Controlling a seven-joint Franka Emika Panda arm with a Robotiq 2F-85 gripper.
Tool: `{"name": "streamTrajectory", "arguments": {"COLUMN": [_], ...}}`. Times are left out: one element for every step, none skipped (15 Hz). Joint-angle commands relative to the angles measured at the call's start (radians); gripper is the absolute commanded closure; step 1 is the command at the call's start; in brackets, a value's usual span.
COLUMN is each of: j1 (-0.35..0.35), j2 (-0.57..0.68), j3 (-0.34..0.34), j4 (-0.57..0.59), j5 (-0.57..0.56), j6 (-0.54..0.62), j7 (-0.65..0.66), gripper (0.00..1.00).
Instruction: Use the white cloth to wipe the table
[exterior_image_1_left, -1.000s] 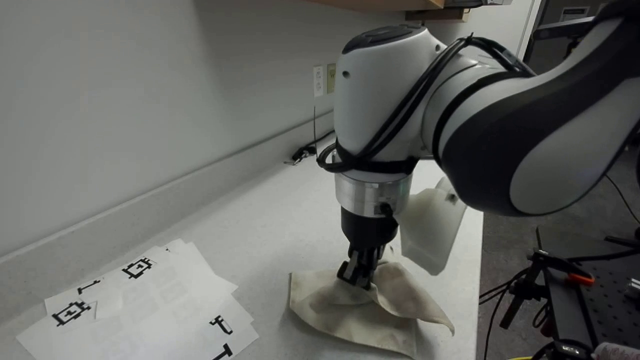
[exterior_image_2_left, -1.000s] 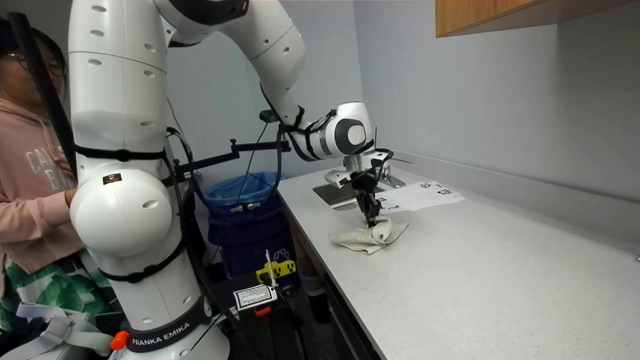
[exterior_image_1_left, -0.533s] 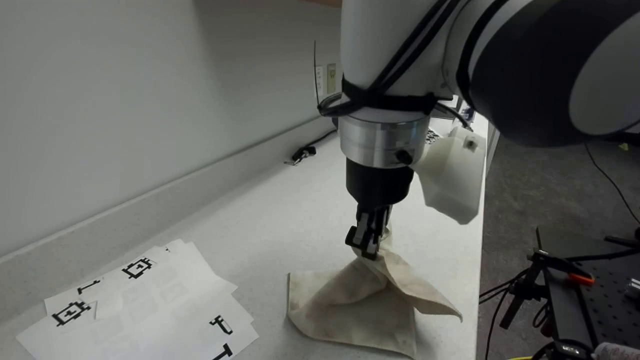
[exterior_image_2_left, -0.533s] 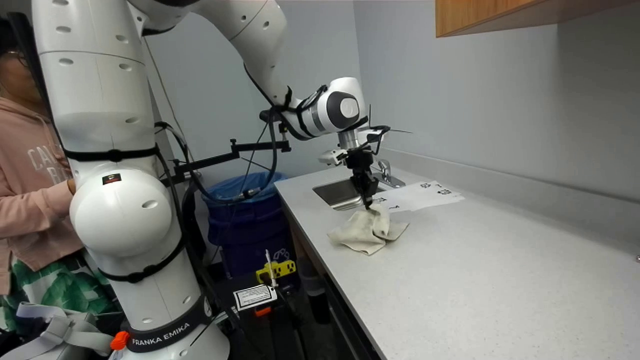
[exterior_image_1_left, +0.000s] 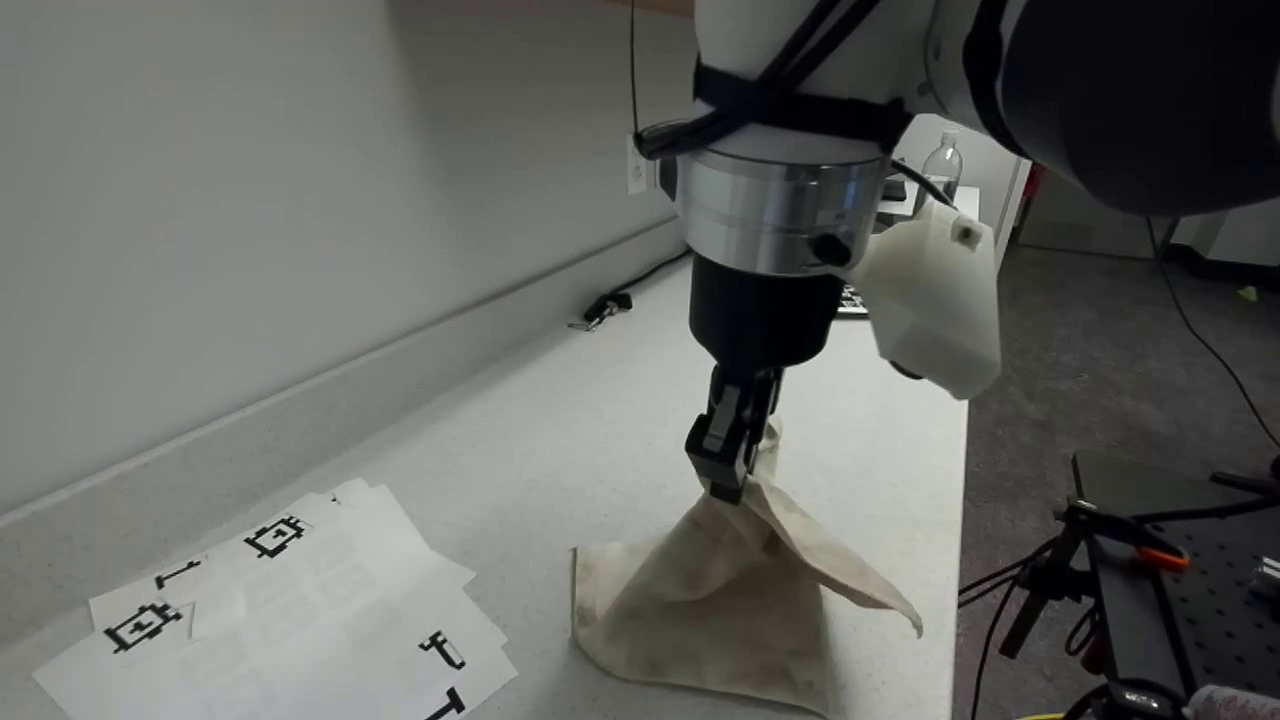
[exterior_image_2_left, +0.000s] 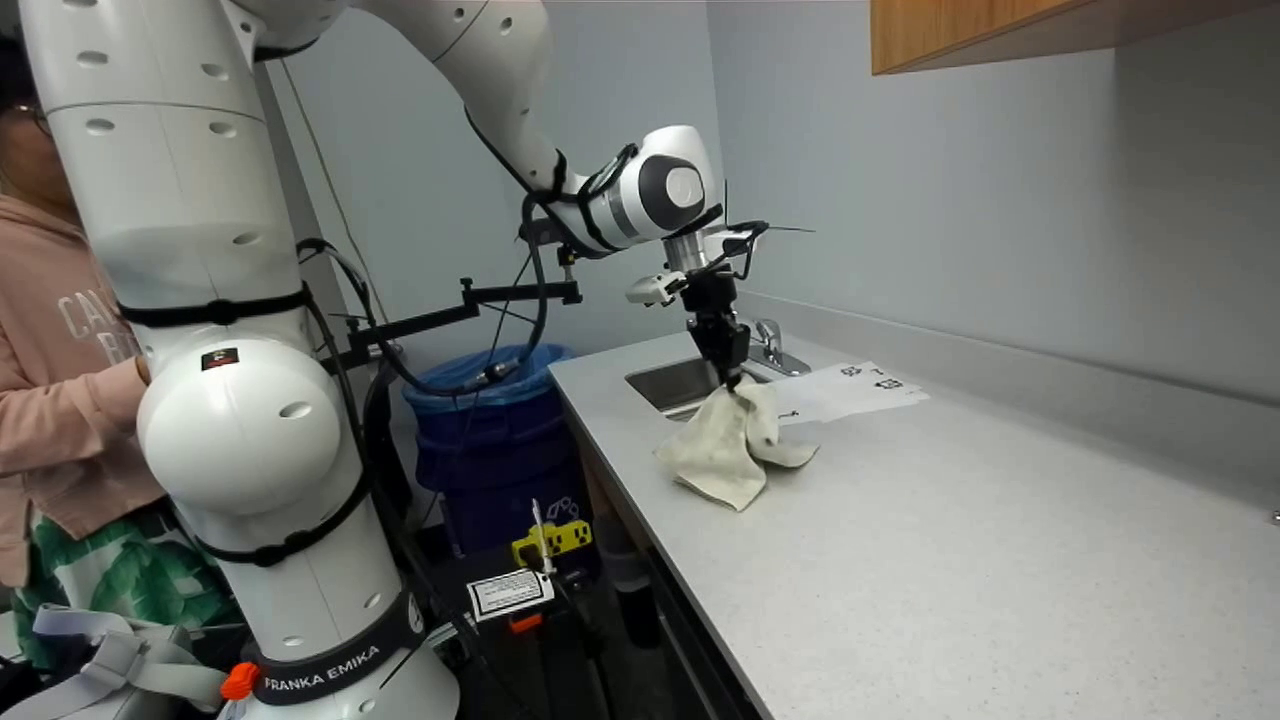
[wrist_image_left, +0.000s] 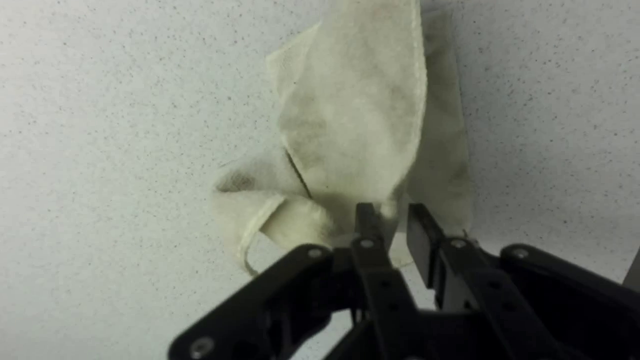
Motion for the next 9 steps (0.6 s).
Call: {"name": "streamTrajectory", "arguments": {"j1": [-0.033,-0.035,-0.038,-0.04,-0.043,-0.047,-0.053,-0.058,-0.064], "j2": [-0.037,-0.042,-0.046,-0.051,-0.057,-0.065,-0.073,-0.081,-0.09], "j3": [0.033,0.035,0.036,0.036,0.035,0.034,0.032,0.031,0.031], "j4": [-0.002,-0.003,-0.004,-0.006,-0.009,-0.013,-0.018,-0.025,-0.029], "j5": [-0.009,-0.014,-0.016,-0.024,-0.028,-0.033,-0.036,-0.039,-0.041], "j6": [-0.043,-0.049,-0.056,-0.071,-0.08,-0.092,-0.103,-0.112,-0.124], "j7": [-0.024,-0.02,-0.018,-0.011,-0.008,-0.001,0.003,0.009,0.015], "gripper": [0.46,0.38,0.31,0.23,0.16,0.09,0.01,0.0,0.0]}}
